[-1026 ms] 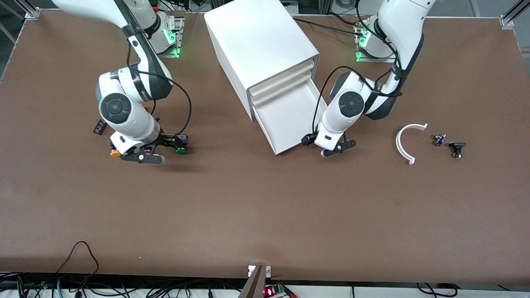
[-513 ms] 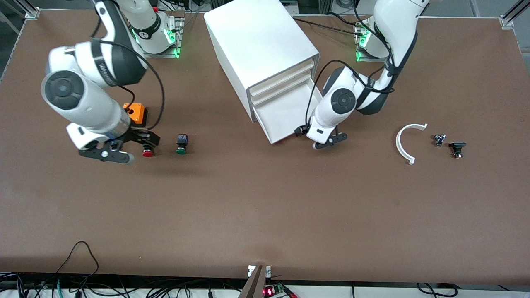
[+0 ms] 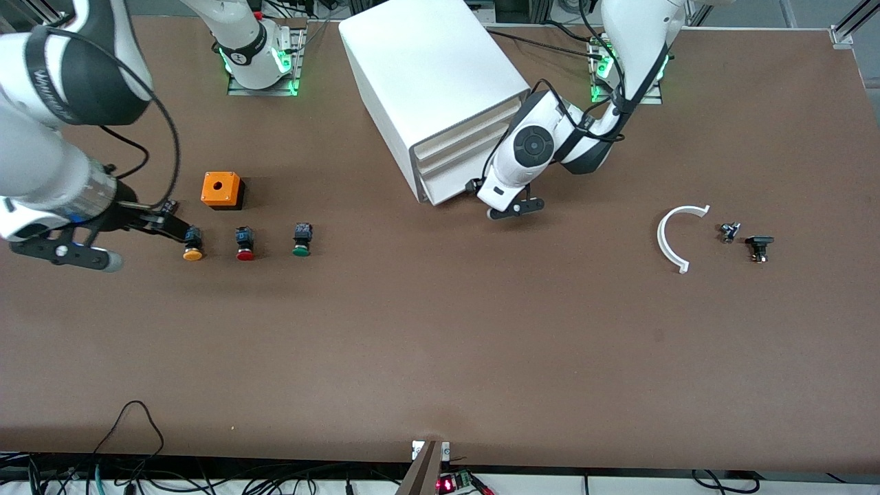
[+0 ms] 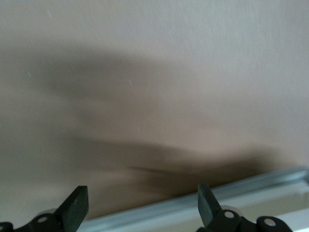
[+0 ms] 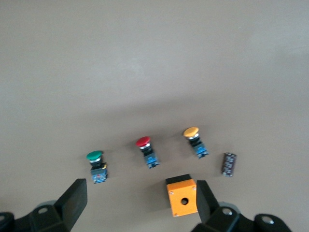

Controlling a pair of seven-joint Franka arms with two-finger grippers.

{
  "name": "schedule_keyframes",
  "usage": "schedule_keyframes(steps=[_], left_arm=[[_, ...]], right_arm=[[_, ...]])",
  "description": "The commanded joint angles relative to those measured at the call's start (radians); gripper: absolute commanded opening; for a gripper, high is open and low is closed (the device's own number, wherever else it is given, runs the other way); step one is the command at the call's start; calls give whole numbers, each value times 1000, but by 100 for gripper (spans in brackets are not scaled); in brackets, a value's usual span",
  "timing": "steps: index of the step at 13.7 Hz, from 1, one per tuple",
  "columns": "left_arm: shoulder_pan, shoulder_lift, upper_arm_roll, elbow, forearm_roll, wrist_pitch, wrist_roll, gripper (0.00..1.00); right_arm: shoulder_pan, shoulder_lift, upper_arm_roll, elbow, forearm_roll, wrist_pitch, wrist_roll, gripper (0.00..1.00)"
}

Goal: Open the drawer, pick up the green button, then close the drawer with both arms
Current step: 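Place the green button beside the red button with the right gripper, then press the drawer fully closed with the left gripper while the right gripper retracts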

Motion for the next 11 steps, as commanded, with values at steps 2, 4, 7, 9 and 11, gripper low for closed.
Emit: schedule_keyframes(steps=[2, 4, 7, 9, 11], left_arm=[[-23, -52, -17, -28, -28, -57, 14, 100], [-22, -52, -17, -26, -28, -55, 16, 100], [-1, -81, -6, -12, -27, -54, 17, 100], [61, -136, -5, 12, -18, -57, 13, 100], [153, -207, 3, 23, -16, -61, 12, 100]], right_arm=[[-50, -77, -32, -8, 1, -91, -127, 100], [-48, -102, -66, -12, -1, -150, -164, 100], [-50, -163, -88, -66, -1, -161, -287, 100], [-48, -214, -82, -124, 7, -151, -289, 100], [-48, -290, -82, -234, 13, -86, -289, 100]])
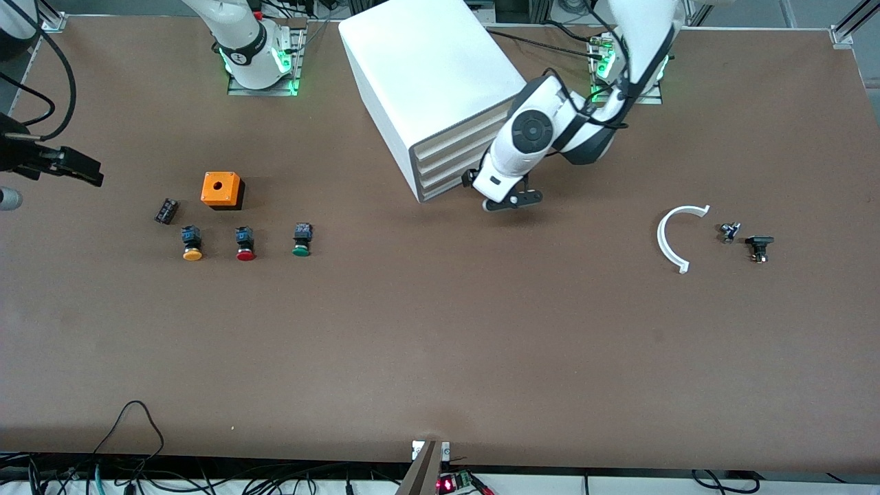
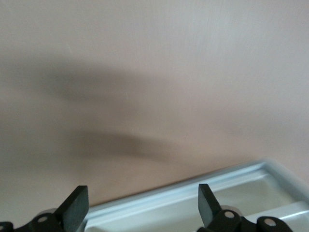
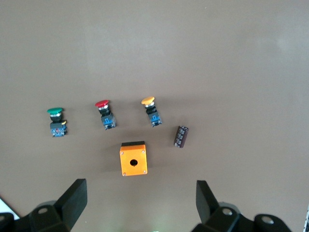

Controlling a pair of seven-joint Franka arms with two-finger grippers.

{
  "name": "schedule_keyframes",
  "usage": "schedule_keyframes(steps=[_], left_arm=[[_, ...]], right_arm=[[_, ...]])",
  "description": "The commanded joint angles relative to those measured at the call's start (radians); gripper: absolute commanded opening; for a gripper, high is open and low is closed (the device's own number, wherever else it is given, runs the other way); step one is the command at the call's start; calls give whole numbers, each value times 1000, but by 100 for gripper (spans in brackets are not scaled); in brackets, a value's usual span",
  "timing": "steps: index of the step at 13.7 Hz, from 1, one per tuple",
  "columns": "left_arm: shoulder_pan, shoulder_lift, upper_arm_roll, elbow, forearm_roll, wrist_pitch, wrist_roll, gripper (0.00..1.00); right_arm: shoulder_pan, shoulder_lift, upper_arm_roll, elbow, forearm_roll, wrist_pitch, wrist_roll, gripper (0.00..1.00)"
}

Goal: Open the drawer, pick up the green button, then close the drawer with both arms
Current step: 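Press the drawer fully closed with the left gripper while the right gripper retracts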

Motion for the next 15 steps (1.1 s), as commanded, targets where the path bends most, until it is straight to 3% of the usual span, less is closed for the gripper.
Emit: schedule_keyframes(steps=[1, 4, 7, 9, 13, 15], left_arm=[[126, -120, 5, 19, -16, -30, 13, 100], [203, -172, 25, 141, -16, -152, 13, 100], [215, -190, 123, 310, -15, -396, 40, 100], [217, -230, 188, 367, -10, -520, 204, 100], [222, -309, 333, 379, 80, -604, 577, 100], [241, -342, 372, 378, 120, -624, 678, 100]], right_arm=[[-2, -140, 2, -186, 13, 84, -18, 100], [-2, -200, 2, -250, 13, 86, -21, 100], [-2, -216, -10, -275, 52, 93, -96, 100], [-2, -219, -25, -287, 71, 110, -96, 100], [0, -272, -24, -361, 71, 184, -90, 100], [-2, -318, -24, -411, 71, 201, -89, 100]])
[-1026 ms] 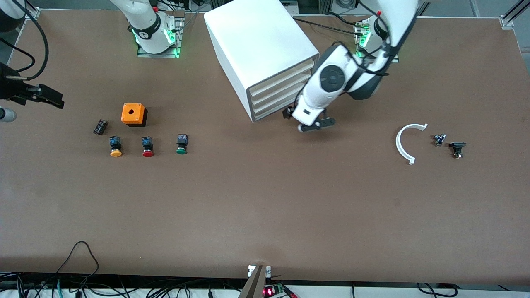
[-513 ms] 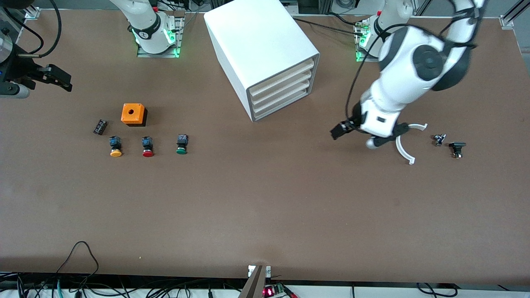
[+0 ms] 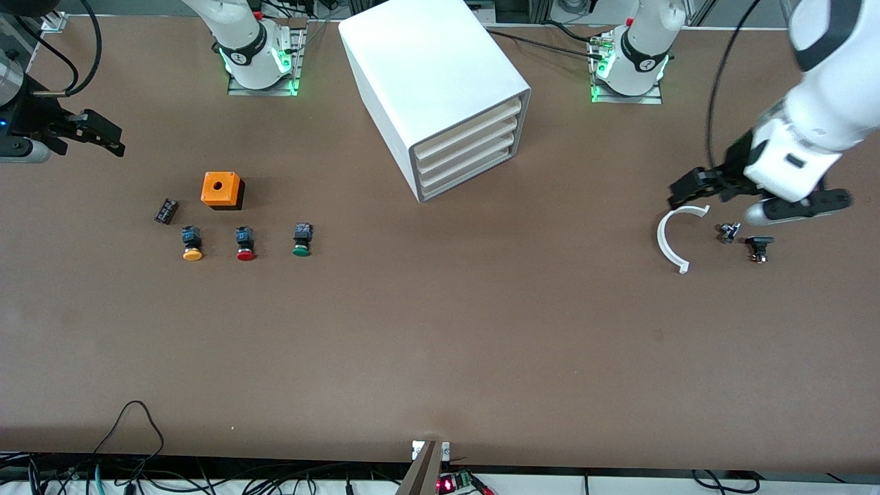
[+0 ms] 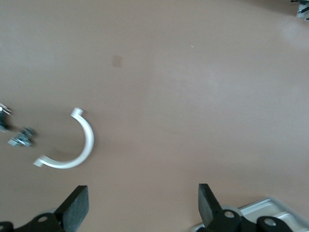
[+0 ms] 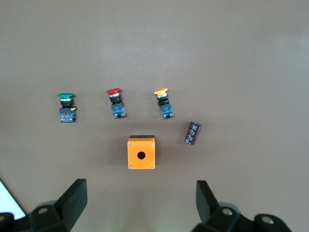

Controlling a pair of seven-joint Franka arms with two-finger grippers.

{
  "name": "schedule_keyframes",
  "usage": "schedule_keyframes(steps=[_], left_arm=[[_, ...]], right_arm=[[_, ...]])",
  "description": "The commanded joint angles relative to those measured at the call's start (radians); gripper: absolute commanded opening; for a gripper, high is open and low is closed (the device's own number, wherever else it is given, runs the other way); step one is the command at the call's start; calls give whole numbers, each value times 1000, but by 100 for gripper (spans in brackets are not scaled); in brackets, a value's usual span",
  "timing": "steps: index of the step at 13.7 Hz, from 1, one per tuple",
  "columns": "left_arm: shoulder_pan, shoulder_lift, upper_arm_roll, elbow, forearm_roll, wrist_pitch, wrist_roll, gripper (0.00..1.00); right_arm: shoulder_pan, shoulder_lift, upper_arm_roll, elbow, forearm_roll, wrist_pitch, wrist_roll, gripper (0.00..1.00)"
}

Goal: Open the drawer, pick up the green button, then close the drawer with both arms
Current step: 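Press the drawer fully closed with the left gripper while the right gripper retracts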

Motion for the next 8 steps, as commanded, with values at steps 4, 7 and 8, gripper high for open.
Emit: schedule_keyframes(steps=[4, 7, 8], left_arm=[[46, -75, 31, 13, 88, -85, 194, 100], [50, -63, 31, 6, 105, -84, 197, 100], [56, -57, 29, 7, 105, -84, 198, 100]], right_arm=[[1, -73, 2, -70, 13, 23, -4, 100], [-1, -73, -1, -56, 12, 22, 27, 100], [-1, -68, -1, -52, 13, 22, 27, 100]])
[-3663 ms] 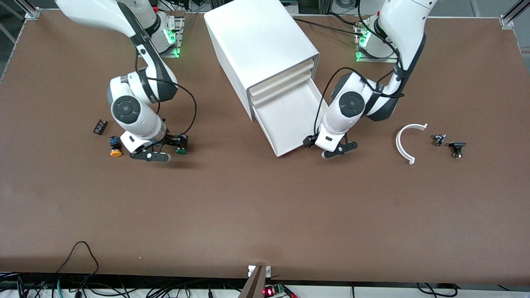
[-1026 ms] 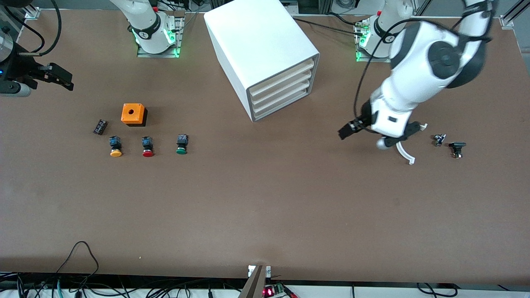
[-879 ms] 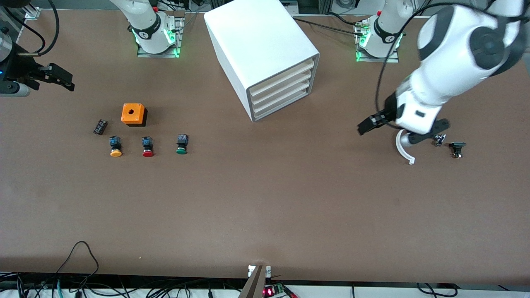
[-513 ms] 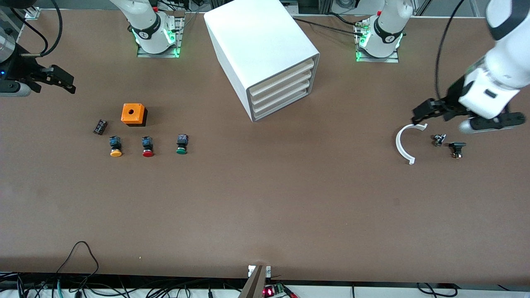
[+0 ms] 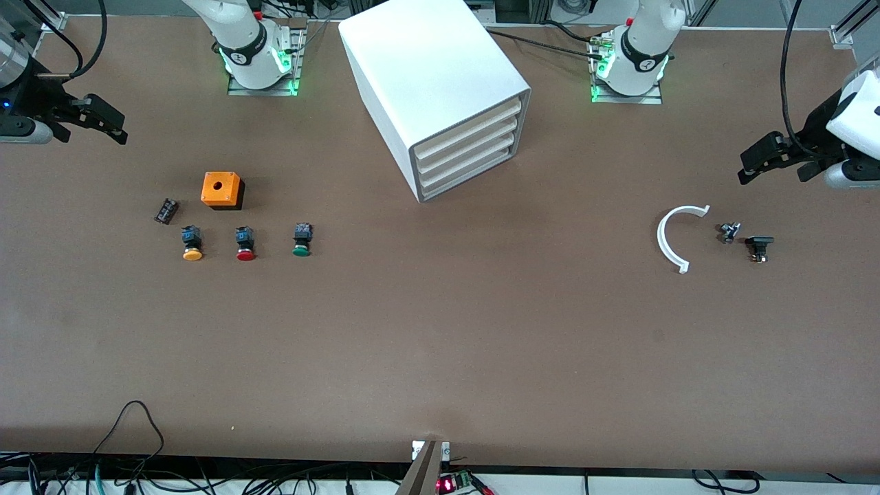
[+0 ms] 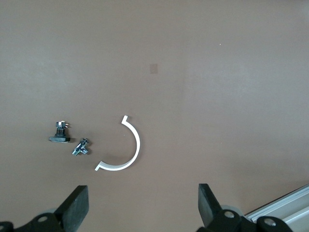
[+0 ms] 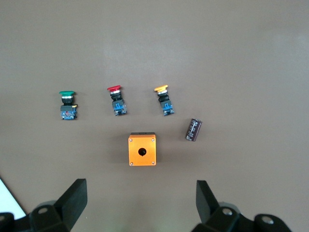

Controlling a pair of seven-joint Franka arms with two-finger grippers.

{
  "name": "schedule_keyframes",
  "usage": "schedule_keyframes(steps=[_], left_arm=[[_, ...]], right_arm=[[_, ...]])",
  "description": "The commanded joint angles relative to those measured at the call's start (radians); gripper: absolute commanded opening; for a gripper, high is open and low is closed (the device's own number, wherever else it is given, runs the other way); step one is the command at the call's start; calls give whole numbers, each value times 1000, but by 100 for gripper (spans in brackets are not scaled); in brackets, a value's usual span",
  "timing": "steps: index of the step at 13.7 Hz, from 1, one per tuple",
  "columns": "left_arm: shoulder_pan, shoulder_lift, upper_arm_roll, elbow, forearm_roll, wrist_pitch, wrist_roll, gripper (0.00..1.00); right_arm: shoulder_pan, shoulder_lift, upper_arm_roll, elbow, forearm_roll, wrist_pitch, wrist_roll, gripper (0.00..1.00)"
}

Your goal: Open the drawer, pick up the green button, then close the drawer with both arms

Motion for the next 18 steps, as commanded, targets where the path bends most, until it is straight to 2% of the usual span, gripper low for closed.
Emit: schedule_keyframes(steps=[1, 18], left_arm=[[11, 23, -11, 10, 28, -12, 25, 100], [6, 26, -20, 14, 27, -33, 21, 100]], right_arm=[[-3, -3, -2, 9, 15, 6, 17, 100], [-3, 5, -7, 64, 15, -32, 13, 100]])
